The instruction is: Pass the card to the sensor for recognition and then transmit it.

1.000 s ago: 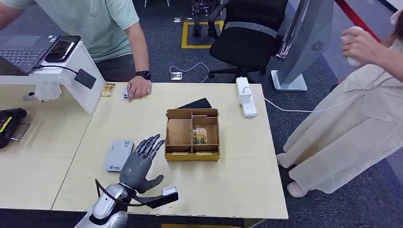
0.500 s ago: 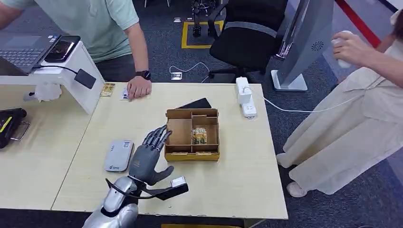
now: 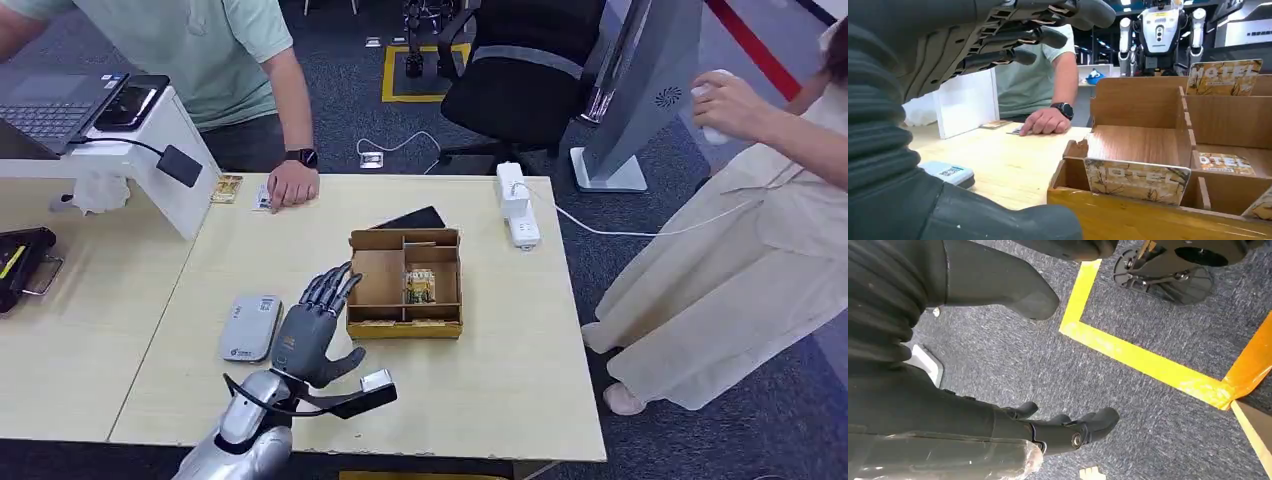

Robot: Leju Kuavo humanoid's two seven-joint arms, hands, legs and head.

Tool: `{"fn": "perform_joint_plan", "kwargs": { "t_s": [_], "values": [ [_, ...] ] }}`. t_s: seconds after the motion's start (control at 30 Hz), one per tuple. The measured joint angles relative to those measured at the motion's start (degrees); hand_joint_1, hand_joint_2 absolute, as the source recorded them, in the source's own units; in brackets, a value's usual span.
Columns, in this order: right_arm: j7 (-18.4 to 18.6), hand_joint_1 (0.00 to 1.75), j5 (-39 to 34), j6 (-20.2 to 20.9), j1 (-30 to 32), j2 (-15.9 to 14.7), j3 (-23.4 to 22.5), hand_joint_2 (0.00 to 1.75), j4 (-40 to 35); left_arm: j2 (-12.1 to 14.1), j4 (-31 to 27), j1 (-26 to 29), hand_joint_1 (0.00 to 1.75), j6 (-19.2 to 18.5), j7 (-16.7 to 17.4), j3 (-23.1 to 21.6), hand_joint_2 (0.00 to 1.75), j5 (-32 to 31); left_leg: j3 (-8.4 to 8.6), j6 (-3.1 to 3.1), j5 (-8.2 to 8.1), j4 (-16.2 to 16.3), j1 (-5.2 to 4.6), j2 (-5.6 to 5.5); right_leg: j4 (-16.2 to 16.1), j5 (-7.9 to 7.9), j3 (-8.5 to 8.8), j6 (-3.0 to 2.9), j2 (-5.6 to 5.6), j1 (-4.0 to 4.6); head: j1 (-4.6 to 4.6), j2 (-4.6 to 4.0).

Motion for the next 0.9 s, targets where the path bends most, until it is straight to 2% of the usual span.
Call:
{"fn": "perform_joint_plan", "kwargs": {
  "t_s": [0.2, 0.6, 0.9],
  "values": [
    [0.2, 0.0, 0.0, 0.2, 0.0, 0.0, 0.1, 1.75, 0.0, -0.7, 2.3, -0.7, 0.0, 2.0, 0.7, 0.0, 1.75, -1.9, 0.0, 0.0, 0.0, 0.0, 0.0, 0.0, 0.0, 0.01, 0.0, 0.0, 0.0, 0.0, 0.0, 0.0],
    [0.4, 0.0, -0.1, 0.3, -0.1, 0.0, 1.0, 1.75, 0.0, -2.5, 6.0, -1.2, 0.0, 1.9, 0.5, -0.7, 1.75, -2.4, 0.0, 0.01, 0.0, 0.0, -0.01, 0.0, 0.0, 0.01, 0.0, 0.01, 0.0, 0.0, 0.0, -0.02],
    [0.6, 0.0, -0.2, 0.3, -0.1, 0.0, 1.3, 1.75, 0.0, -3.9, 7.5, -1.7, 0.0, 0.5, -0.2, -1.7, 1.75, 0.9, 0.0, 0.01, 0.0, 0.0, 0.0, 0.0, 0.0, 0.01, 0.0, 0.01, 0.0, 0.0, 0.0, -0.02]
  ]
}}
